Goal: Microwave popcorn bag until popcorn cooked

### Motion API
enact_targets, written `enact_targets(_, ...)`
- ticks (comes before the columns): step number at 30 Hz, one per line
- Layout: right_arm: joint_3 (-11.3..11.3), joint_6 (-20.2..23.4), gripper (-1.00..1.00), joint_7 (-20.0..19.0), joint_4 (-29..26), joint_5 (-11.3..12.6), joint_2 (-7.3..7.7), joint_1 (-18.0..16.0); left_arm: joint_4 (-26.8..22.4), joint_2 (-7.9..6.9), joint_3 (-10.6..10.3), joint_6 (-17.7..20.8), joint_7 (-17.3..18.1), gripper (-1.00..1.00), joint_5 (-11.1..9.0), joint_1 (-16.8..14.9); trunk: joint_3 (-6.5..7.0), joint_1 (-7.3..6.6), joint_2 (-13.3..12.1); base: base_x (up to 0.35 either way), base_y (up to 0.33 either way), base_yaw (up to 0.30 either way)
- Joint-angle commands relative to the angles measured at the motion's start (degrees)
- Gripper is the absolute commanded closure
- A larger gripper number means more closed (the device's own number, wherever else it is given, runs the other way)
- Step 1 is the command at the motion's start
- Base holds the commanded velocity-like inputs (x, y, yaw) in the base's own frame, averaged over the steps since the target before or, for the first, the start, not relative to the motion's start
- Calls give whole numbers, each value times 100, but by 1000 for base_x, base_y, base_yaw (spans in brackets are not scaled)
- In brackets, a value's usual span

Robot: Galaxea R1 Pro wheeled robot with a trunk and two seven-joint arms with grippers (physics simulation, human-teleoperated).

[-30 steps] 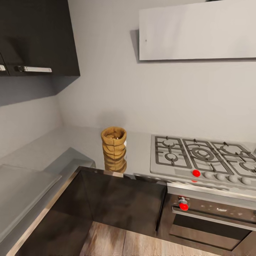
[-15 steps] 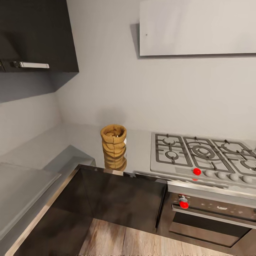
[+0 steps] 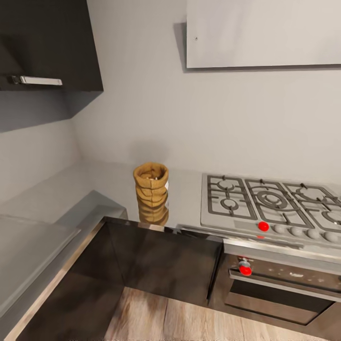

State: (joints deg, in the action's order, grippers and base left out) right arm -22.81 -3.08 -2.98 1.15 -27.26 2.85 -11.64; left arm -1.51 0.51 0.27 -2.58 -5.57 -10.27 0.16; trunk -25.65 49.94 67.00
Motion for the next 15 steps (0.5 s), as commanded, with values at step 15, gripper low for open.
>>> enact_targets(15,-49,-26,-100,-18,8,-43,6,-5,-7,1,-1,-14,-14,-100,-37,2,-144,0,3,0,0,0)
